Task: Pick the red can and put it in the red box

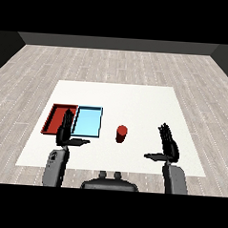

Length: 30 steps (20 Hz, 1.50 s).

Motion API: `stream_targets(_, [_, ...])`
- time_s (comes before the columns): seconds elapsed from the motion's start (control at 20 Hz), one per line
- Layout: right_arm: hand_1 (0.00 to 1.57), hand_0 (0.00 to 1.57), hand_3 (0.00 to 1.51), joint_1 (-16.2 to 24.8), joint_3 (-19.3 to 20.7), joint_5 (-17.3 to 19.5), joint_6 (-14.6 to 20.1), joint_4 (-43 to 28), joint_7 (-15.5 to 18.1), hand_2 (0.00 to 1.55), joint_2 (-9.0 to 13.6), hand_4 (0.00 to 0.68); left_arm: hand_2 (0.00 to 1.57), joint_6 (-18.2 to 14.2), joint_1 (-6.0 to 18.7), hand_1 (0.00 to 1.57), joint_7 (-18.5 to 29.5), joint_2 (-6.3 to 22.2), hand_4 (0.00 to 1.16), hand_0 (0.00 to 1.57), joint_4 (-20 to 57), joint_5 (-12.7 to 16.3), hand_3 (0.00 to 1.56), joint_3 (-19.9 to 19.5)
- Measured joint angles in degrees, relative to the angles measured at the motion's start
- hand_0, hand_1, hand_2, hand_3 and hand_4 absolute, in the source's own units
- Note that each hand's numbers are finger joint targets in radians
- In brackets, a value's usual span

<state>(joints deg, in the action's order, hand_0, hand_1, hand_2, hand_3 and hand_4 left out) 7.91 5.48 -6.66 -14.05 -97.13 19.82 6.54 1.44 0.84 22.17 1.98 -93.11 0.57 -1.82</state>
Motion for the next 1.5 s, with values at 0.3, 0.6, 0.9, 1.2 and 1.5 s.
stream_targets(0.3, [0.00,0.00,0.00,-5.5,-1.2,0.3,1.7,3.2,-3.6,0.00,-1.9,0.000,0.00,0.0,-0.3,0.00,3.2,0.3,0.00,0.00,2.9,-0.5,0.00,-0.8])
stream_targets(0.6, [0.00,0.00,0.00,-8.8,-1.4,-0.5,1.4,9.0,-2.7,0.00,-3.2,0.000,0.00,0.6,0.6,0.00,2.8,0.8,0.00,0.00,3.8,0.7,0.00,-1.7])
stream_targets(0.9, [0.00,0.00,0.00,-11.9,-2.3,-0.5,2.4,13.9,-1.9,0.00,-4.8,0.000,0.00,0.5,0.7,0.00,2.0,0.7,0.00,0.00,3.2,1.1,0.00,-1.6])
stream_targets(1.2, [0.00,0.00,0.00,-14.7,-5.5,-1.4,5.7,17.8,-1.1,0.00,-5.9,0.000,0.00,0.9,1.2,0.00,-0.4,1.3,0.00,0.00,1.0,2.3,0.00,-2.1])
stream_targets(1.5, [0.00,0.00,0.00,-13.9,-10.1,-2.0,8.6,20.4,1.8,0.00,-6.4,0.000,0.00,0.3,0.8,0.00,0.6,0.3,0.00,0.00,1.5,1.6,0.00,-1.2])
